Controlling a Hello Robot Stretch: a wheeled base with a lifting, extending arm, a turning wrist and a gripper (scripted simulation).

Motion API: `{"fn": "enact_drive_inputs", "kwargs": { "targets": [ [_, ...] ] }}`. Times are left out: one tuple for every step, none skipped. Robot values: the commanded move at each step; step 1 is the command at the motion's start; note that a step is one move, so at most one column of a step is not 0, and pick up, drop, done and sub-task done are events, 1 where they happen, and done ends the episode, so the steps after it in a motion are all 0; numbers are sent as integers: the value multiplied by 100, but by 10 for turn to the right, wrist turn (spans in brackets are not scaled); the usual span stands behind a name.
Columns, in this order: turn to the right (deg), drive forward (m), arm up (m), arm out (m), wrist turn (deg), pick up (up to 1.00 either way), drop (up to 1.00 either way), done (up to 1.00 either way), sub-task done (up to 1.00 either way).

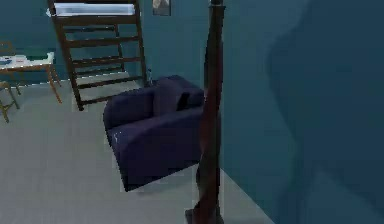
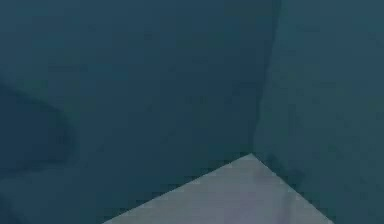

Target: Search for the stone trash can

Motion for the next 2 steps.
{"fn": "enact_drive_inputs", "kwargs": {
  "targets": [
    [-450,0,0,0,0,0,0,0,0],
    [-450,0,0,0,0,0,0,0,0]
  ]
}}
